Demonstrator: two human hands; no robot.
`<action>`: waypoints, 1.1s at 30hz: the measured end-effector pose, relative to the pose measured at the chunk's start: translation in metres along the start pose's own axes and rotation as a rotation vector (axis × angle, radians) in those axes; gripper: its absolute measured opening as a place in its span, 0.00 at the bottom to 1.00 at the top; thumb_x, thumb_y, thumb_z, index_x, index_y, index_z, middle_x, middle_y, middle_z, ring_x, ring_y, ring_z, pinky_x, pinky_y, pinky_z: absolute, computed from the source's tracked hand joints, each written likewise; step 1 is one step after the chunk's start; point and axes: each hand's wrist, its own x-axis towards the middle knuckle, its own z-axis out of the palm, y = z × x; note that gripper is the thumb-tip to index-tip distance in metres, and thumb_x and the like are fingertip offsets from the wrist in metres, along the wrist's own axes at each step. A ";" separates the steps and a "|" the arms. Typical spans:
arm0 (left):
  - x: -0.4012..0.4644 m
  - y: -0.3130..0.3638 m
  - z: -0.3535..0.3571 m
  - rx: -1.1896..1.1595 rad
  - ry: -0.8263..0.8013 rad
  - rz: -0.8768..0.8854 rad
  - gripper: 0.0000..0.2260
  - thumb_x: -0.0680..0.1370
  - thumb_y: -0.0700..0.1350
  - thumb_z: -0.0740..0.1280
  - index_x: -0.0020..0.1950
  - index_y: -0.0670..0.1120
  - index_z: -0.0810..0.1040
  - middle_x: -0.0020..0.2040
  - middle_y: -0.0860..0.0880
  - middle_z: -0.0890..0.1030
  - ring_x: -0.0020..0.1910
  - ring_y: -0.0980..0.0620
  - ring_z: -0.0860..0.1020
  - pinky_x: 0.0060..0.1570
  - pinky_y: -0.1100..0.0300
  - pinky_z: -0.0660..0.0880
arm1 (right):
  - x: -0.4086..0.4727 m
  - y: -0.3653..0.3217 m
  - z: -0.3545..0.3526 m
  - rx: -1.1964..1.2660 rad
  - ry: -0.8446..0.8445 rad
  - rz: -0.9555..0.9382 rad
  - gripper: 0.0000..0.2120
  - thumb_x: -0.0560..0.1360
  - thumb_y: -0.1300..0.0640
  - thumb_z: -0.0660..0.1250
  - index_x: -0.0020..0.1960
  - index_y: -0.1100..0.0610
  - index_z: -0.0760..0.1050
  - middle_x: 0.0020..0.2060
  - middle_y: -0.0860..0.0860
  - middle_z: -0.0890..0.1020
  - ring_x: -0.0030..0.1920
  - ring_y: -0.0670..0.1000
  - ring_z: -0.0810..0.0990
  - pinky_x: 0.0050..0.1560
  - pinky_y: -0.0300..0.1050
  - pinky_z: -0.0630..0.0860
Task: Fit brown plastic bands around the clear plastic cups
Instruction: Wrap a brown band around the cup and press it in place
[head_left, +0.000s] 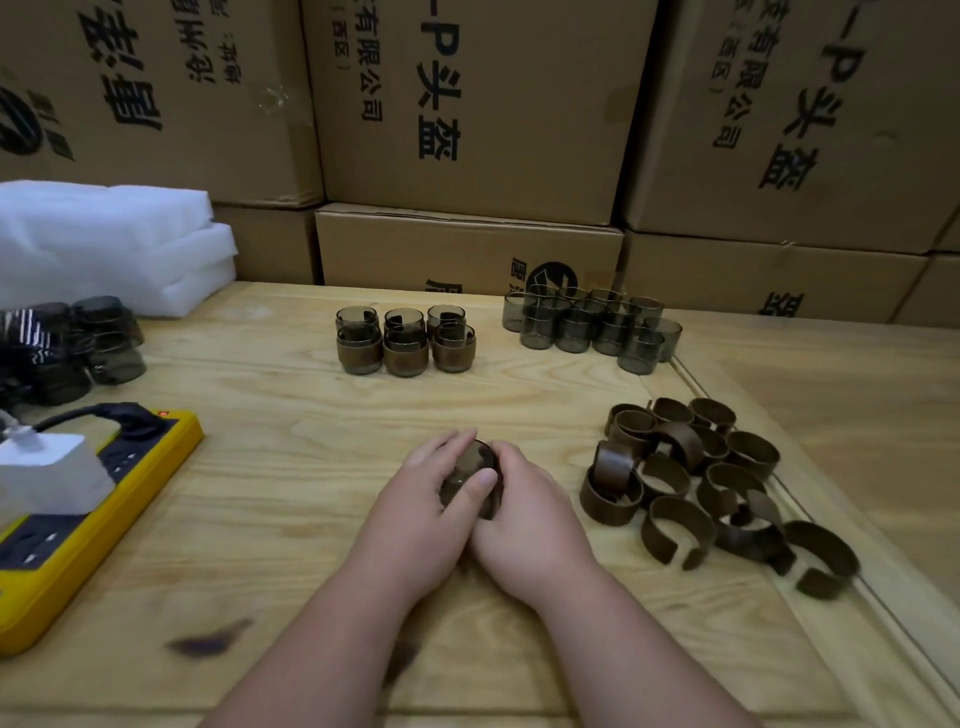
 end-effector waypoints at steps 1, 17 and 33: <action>-0.005 0.002 0.001 -0.011 -0.016 0.006 0.17 0.81 0.54 0.67 0.68 0.70 0.74 0.76 0.59 0.68 0.71 0.69 0.66 0.63 0.79 0.57 | -0.006 0.001 -0.003 0.000 0.003 -0.006 0.23 0.71 0.41 0.63 0.66 0.38 0.68 0.56 0.39 0.81 0.60 0.47 0.78 0.63 0.51 0.76; -0.021 0.006 0.001 -0.044 0.053 -0.058 0.29 0.71 0.56 0.78 0.72 0.60 0.76 0.66 0.63 0.76 0.58 0.76 0.71 0.54 0.84 0.62 | -0.074 0.024 -0.042 -0.278 0.416 0.167 0.27 0.75 0.48 0.63 0.73 0.53 0.71 0.74 0.50 0.69 0.77 0.54 0.61 0.79 0.57 0.57; -0.027 -0.002 0.004 -0.075 0.048 -0.067 0.39 0.63 0.66 0.68 0.74 0.69 0.61 0.61 0.66 0.73 0.57 0.64 0.76 0.61 0.59 0.76 | -0.069 0.028 -0.037 -0.299 0.354 0.231 0.23 0.77 0.55 0.64 0.72 0.56 0.75 0.73 0.50 0.71 0.76 0.52 0.62 0.77 0.53 0.60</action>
